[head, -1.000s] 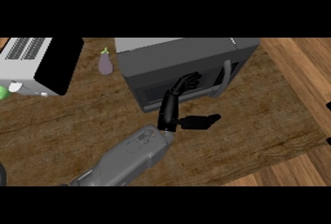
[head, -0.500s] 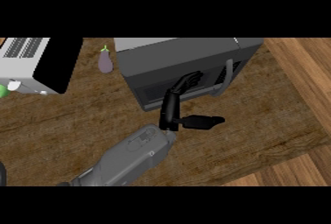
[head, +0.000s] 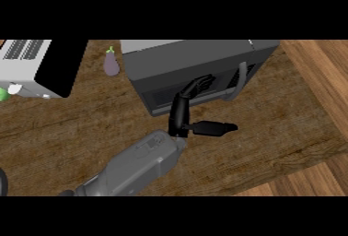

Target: Pick up the milk, place it into the microwave and close the microwave

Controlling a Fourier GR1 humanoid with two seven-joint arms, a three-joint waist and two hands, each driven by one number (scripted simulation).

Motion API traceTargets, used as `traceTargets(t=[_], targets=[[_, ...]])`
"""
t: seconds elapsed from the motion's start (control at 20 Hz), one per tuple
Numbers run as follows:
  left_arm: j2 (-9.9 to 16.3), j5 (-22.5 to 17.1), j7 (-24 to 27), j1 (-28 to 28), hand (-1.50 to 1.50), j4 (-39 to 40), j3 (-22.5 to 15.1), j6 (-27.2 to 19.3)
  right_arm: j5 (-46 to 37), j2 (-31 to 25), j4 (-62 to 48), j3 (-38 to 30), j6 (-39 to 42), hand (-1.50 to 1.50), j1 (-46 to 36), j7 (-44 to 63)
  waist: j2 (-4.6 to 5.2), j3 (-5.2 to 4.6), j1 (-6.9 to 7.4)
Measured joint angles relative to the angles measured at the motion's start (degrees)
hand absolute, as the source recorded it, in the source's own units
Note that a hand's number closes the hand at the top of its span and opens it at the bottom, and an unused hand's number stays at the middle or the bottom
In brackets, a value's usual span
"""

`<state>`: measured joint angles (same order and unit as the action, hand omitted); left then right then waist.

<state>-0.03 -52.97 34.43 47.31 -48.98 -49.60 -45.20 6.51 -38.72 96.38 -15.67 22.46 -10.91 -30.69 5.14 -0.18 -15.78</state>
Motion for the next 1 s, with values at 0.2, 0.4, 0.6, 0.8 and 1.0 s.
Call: traceTargets(t=[0.2, 0.4, 0.6, 0.8, 1.0], targets=[[0.0, -1.0, 0.7, 0.5, -1.5, 0.0, -0.6, 0.2, 3.9, 2.9, -2.1, 1.2, 1.4, -1.5, -0.3, 0.5, 0.36, 0.24, 0.44], [0.0, -2.0, 1.5, 1.1, -1.5, 0.2, -1.2, 0.5, 9.4, 5.9, -4.9, 2.7, 4.1, -1.5, -0.4, 1.8, 0.63, 0.3, 0.75], [0.0, -3.0, 2.3, 1.2, -1.5, 0.5, -1.3, 0.5, 13.2, 6.5, -7.1, 3.0, 6.4, -1.5, -1.2, 3.0, 0.59, 0.28, 0.59], [0.0, -3.8, 3.4, 1.3, -1.5, 0.8, -1.5, 0.6, 15.9, 6.1, -9.4, 2.7, 8.4, -1.5, -2.1, 3.9, 0.66, 0.29, 0.49], [0.0, -4.7, 4.4, 1.3, -1.5, 1.0, -1.6, 0.6, 18.2, 5.3, -11.6, 2.1, 10.1, -1.5, -3.2, 4.6, 0.66, 0.3, 0.33]])
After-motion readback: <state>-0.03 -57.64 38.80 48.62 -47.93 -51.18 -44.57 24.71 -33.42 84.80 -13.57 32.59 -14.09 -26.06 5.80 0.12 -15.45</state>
